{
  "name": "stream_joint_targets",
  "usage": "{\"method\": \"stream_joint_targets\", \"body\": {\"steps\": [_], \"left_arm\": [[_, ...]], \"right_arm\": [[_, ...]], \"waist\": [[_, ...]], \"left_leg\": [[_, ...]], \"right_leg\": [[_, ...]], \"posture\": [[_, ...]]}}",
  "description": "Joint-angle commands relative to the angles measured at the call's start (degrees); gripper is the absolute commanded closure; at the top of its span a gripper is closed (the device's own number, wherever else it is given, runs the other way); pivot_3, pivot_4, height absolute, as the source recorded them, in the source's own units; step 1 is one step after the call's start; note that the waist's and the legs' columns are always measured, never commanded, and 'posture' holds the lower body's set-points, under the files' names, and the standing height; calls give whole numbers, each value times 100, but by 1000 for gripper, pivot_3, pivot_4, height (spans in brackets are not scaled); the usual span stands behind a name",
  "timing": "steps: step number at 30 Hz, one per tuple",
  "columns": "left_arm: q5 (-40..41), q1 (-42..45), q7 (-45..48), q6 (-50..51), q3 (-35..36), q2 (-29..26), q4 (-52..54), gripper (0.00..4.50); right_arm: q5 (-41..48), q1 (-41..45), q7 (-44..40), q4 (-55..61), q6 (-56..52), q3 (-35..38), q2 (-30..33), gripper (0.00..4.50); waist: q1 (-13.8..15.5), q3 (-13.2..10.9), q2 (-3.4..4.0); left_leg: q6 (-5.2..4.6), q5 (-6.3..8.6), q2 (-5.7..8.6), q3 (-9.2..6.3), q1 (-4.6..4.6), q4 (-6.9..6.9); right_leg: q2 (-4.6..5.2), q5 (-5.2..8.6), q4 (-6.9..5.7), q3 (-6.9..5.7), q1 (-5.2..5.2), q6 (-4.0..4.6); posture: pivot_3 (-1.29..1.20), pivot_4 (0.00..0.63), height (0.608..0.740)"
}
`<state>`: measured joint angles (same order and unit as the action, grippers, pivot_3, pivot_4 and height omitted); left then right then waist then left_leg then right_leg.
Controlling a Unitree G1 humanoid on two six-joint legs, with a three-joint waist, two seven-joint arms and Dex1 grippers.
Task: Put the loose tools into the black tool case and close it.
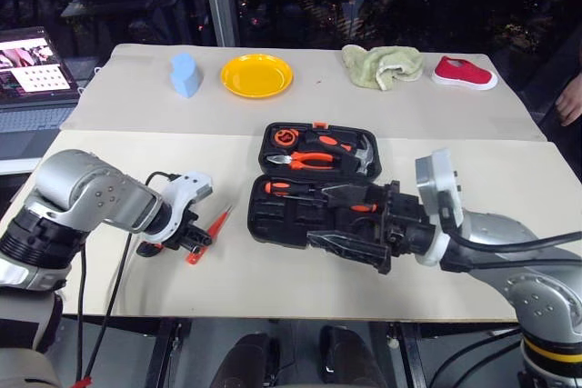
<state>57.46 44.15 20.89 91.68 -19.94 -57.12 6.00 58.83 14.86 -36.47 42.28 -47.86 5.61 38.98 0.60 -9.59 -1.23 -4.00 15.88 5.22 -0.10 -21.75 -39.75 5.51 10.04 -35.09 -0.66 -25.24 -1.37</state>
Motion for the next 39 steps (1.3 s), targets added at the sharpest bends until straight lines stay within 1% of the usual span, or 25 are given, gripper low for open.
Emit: {"method": "stream_joint_targets", "body": {"steps": [1, 2, 3, 4, 6, 7, 8, 9, 16, 21, 25, 28, 29, 31, 32, 33, 34, 39], "left_arm": [[-407, -48, 268, -58, 35, 40, 106, 3953], [-459, -48, 327, -45, 59, 78, 117, 3447], [-513, -1, 368, -3, 92, 112, 118, 3320], [-593, 83, 406, 21, 104, 109, 127, 2882], [-713, 308, 468, 69, 142, 70, 83, 2261], [-754, 393, 529, 77, 128, 37, 130, 2065], [-782, 436, 566, 81, 113, 14, 203, 1587], [-800, 448, 601, 82, 99, 5, 261, 1372], [-1144, 168, 906, -57, -198, -114, 907, 1372], [-1380, 122, 1146, -119, -321, -149, 973, 1372], [-1641, -14, 1371, -358, -568, -306, 1095, 1372], [-1771, -100, 1486, -456, -603, -243, 1081, 2067], [-1809, -105, 1525, -467, -615, -217, 1092, 2498], [-1885, -101, 1589, -502, -640, -180, 1107, 3183], [-1919, -97, 1618, -515, -644, -166, 1099, 3742], [-1965, -89, 1653, -545, -661, -157, 1060, 3990], [-2009, -84, 1687, -564, -671, -150, 1033, 4092], [-2290, 33, 1901, -755, -631, -176, 638, 4093]], "right_arm": [[194, 44, 80, 211, 143, 198, 61, 0], [215, 50, 100, 209, 138, 200, 68, 0], [228, 43, 110, 207, 139, 207, 78, 0], [236, 26, 119, 213, 141, 206, 89, 0], [235, -3, 143, 227, 146, 181, 90, 0], [232, -12, 159, 226, 147, 170, 85, 0], [237, -25, 175, 227, 148, 170, 82, 0], [244, -31, 190, 230, 150, 171, 81, 0], [248, -43, 302, 221, 164, 153, 38, 0], [215, -74, 348, 219, 195, 149, 21, 0], [147, -68, 400, 227, 228, 109, -29, 0], [98, -93, 429, 249, 264, 74, -52, 0], [84, -106, 435, 258, 277, 64, -52, 0], [80, -130, 443, 280, 305, 60, -35, 0], [91, -137, 449, 292, 314, 69, -25, 0], [89, -135, 450, 288, 324, 74, -19, 0], [85, -134, 451, 284, 333, 76, -16, 0], [79, -243, 447, 312, 366, 163, 34, 0]], "waist": [[6, 0, 0], [6, 0, 0], [7, 0, 0], [10, 0, 0], [16, -1, -1], [15, -1, -2], [14, -1, -2], [12, -1, -3], [3, -1, -3], [8, -1, -3], [7, -1, -2], [8, -1, -2], [8, -1, -2], [15, -1, -2], [16, -1, -2], [18, -1, -2], [18, -1, -2], [23, -1, -2]], "left_leg": [[0, 0, 0, 0, 0, -1], [1, 0, -1, -1, 1, -1], [1, 0, -1, -1, 2, -1], [0, 0, -1, -1, 2, -2], [0, 0, -1, -3, 3, -3], [0, 0, -2, -6, -1, -5], [0, 0, -2, -5, -2, -6], [-1, -1, -2, -6, -7, -7], [-31, -14, -1, -4, -30, -3], [-30, -14, -2, -5, -32, -5], [-30, -14, -1, -5, -31, -6], [-30, -15, -2, -4, -28, -4], [-30, -15, -2, -5, -28, -4], [-30, -15, -1, -5, -28, -5], [-31, -15, -1, -5, -28, -6], [-32, -15, -1, -5, -28, -6], [-33, -15, -1, -5, -28, -5], [-38, -18, -1, -5, -20, -6]], "right_leg": [[0, 0, 0, -1, 1, 0], [1, 0, 0, -1, 2, 0], [2, 0, 0, -1, 3, 0], [3, 0, 0, 0, 4, 0], [4, 0, 0, 0, 7, 0], [3, 0, 0, 1, 6, 0], [3, 0, 0, 0, 4, 0], [2, 0, 0, 0, 1, -1], [1, 0, 1, 0, -24, 0], [1, 0, 0, 1, -25, 1], [1, 0, 2, 0, -21, 0], [1, 0, 0, -1, -21, 1], [1, 0, 1, 0, -20, 1], [2, 0, 1, 0, -17, 0], [2, 0, 3, -1, -16, 0], [2, 0, 3, -1, -15, 0], [2, 0, 3, -2, -15, 0], [2, 0, 2, -4, -9, 0]], "posture": [[0, 150, 740], [0, 150, 740], [0, 150, 740], [0, 150, 740], [0, 150, 740], [0, 150, 740], [0, 150, 740], [0, 150, 740], [0, 150, 740], [0, 150, 740], [0, 150, 740], [0, 150, 740], [0, 150, 740], [0, 150, 740], [0, 150, 740], [0, 150, 740], [0, 150, 740], [0, 150, 740]]}}
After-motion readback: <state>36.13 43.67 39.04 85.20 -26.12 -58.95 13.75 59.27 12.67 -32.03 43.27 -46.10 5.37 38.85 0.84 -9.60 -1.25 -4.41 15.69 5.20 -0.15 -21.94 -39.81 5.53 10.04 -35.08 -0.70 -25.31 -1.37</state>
